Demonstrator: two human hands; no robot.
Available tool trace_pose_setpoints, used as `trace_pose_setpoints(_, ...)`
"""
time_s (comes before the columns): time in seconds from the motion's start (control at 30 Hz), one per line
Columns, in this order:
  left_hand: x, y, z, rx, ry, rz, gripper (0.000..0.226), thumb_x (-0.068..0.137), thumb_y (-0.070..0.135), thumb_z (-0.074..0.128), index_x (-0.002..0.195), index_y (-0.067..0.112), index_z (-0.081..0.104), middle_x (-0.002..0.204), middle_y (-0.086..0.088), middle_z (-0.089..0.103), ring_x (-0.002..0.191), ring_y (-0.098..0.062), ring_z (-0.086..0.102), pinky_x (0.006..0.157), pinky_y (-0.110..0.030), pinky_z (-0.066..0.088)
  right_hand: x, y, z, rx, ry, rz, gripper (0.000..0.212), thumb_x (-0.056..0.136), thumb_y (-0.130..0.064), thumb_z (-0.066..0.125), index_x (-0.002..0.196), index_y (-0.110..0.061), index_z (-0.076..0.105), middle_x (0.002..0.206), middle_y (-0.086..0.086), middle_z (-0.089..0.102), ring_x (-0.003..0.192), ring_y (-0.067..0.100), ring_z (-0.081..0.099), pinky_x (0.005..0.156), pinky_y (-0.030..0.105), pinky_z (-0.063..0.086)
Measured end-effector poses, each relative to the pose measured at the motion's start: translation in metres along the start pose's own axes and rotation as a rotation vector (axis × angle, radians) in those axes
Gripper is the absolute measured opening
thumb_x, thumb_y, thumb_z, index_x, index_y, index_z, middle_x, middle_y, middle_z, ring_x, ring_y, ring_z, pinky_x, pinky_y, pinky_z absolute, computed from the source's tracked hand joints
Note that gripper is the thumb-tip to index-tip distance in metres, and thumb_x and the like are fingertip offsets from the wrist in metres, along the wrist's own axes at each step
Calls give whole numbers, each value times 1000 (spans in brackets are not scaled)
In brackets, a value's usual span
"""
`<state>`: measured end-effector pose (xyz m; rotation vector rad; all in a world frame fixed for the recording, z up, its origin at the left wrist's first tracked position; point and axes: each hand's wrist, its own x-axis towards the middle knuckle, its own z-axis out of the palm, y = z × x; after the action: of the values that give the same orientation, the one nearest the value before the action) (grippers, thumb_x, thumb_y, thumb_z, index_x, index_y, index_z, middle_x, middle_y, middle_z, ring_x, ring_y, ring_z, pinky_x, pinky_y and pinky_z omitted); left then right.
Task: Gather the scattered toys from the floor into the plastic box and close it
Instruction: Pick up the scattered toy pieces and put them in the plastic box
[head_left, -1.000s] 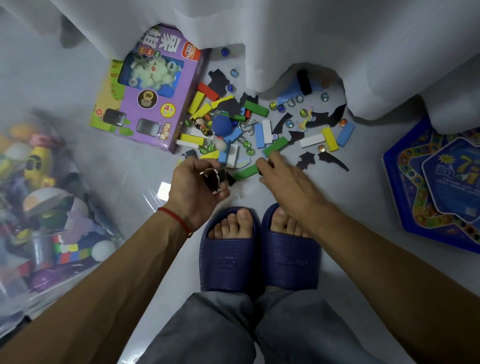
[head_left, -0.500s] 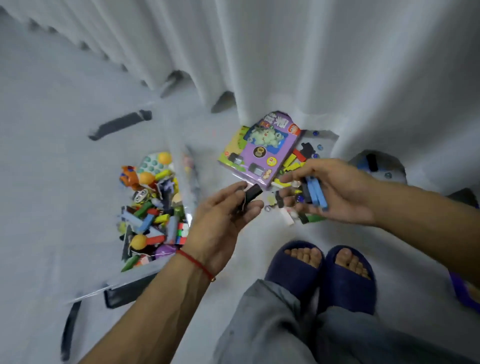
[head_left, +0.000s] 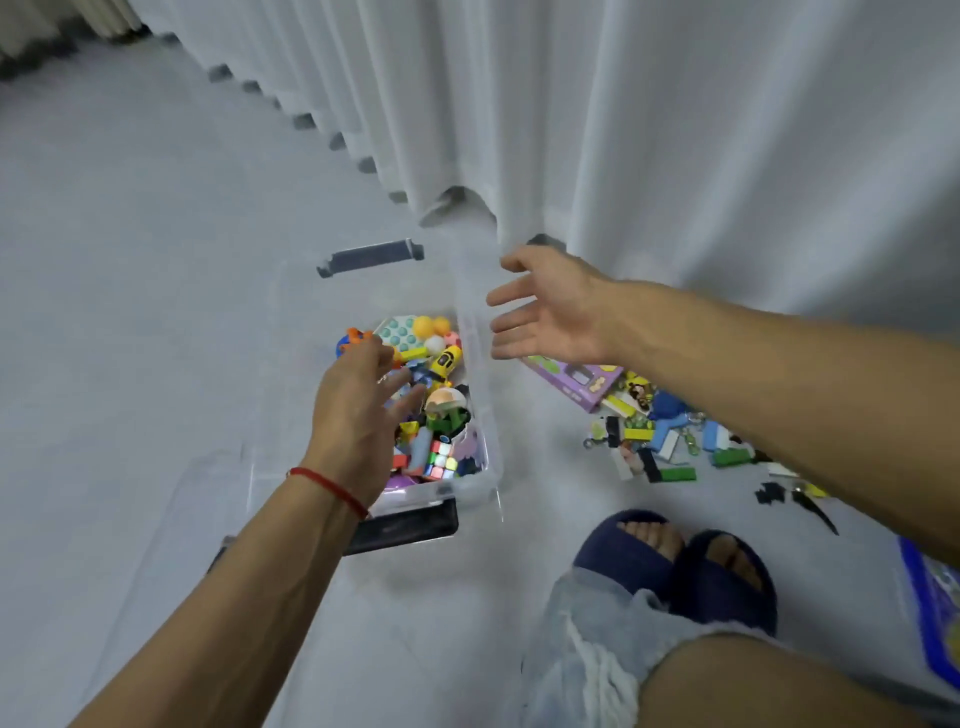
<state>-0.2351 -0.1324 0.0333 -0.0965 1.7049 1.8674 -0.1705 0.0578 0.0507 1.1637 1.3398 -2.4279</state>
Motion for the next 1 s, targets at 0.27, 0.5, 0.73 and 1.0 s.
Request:
trace_pose_setpoints(0.27,-10,-111,101,457,-393,81,29,89,-4,53,99,19,67,102,-5,68,95,-24,64,75,-37,58,-67,65,-243,-660,617,7,18,95,-20,58,103,-7,68,96,15,67,81,27,63,67,35,56)
trace_pose_setpoints(0.5,23,-232,177,1126,-783,185,36,86,17,65,120,27,61,115,4,65,95,-12,62,82,-24,47,-77,228,-396,-981,763,203,49,86,-19,70,133,-14,57,135,14,58,115,29,59,98,37,48)
trace_pose_setpoints(0.73,49,-333,250,1408,-1040,621,49,78,20,74,124,12,60,111,-15,57,100,-32,55,84,-38,45,-23,260,-435,-1174,746,56,130,59,-65,84,158,-26,9,162,5,9,147,40,14,113,61,31)
trace_pose_setpoints(1.0,36,-380,286,1540,-993,864,80,73,54,77,135,16,45,121,-14,44,107,-31,45,74,-42,52,4,272,-441,-1208,759,-49,114,61,-53,88,154,-32,27,157,5,22,138,38,24,113,55,32)
